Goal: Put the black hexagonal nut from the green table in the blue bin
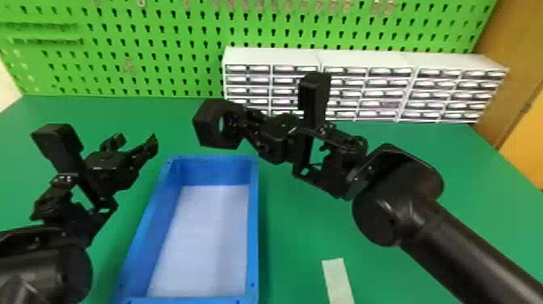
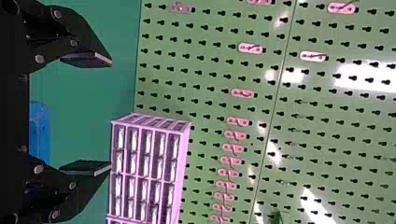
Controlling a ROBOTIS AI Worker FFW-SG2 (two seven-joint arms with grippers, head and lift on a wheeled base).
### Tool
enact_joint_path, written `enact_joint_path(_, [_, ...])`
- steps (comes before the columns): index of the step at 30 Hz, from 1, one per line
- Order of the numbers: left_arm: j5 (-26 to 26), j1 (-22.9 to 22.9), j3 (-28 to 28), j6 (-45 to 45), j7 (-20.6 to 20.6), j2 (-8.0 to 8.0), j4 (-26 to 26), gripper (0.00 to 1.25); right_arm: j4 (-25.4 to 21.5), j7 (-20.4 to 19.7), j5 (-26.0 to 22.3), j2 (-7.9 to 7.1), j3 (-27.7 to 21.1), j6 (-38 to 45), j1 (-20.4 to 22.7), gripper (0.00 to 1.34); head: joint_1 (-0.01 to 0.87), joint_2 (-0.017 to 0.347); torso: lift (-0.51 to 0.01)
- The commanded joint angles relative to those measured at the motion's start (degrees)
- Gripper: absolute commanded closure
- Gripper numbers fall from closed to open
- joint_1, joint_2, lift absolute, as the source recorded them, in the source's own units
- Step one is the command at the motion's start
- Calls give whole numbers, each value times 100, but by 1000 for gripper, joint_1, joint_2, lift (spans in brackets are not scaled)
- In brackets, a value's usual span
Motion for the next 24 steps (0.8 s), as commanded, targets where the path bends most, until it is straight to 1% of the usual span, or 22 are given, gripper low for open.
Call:
enact_joint_path(1, [0, 1, 3, -4, 0, 0, -6, 470, -1, 29, -138, -63, 270, 44, -76, 1003, 692, 9, -97])
enact_joint_path(11, [0, 1, 3, -4, 0, 0, 3, 470, -1, 55, -261, -107, 524, 114, -155, 1003, 692, 9, -97])
enact_joint_path(24, [0, 1, 12, 5, 0, 0, 3, 470, -1, 55, -358, -115, 647, 175, -191, 1003, 692, 9, -97])
